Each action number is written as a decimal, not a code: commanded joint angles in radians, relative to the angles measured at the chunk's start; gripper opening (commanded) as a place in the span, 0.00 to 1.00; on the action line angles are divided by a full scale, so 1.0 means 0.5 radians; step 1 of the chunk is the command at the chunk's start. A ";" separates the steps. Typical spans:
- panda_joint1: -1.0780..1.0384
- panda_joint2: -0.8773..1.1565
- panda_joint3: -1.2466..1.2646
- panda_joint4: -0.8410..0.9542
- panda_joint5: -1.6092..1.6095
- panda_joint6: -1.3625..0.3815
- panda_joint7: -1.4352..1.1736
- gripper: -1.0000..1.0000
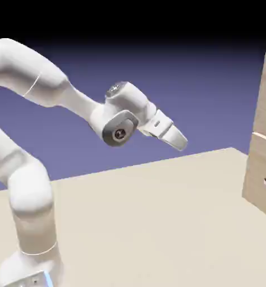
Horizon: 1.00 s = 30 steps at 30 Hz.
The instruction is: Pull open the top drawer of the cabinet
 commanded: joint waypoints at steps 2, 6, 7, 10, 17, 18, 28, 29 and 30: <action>0.049 0.124 -0.108 0.083 0.174 -0.037 0.020 0.50; 0.147 0.373 -0.324 0.250 0.522 -0.112 0.061 0.50; 0.172 0.435 -0.378 0.292 0.609 -0.131 0.071 0.50; 0.246 0.622 -0.540 0.417 0.870 -0.187 0.101 0.50; 0.417 1.057 -0.918 0.708 1.479 -0.318 0.172 0.50; 0.442 1.119 -0.972 0.750 1.566 -0.337 0.182 0.50; 0.688 1.740 -1.512 1.167 2.436 -0.524 0.284 0.50; 0.712 1.803 -1.566 1.208 2.523 -0.542 0.294 0.50; 0.737 1.865 -1.620 1.250 2.609 -0.561 0.304 0.50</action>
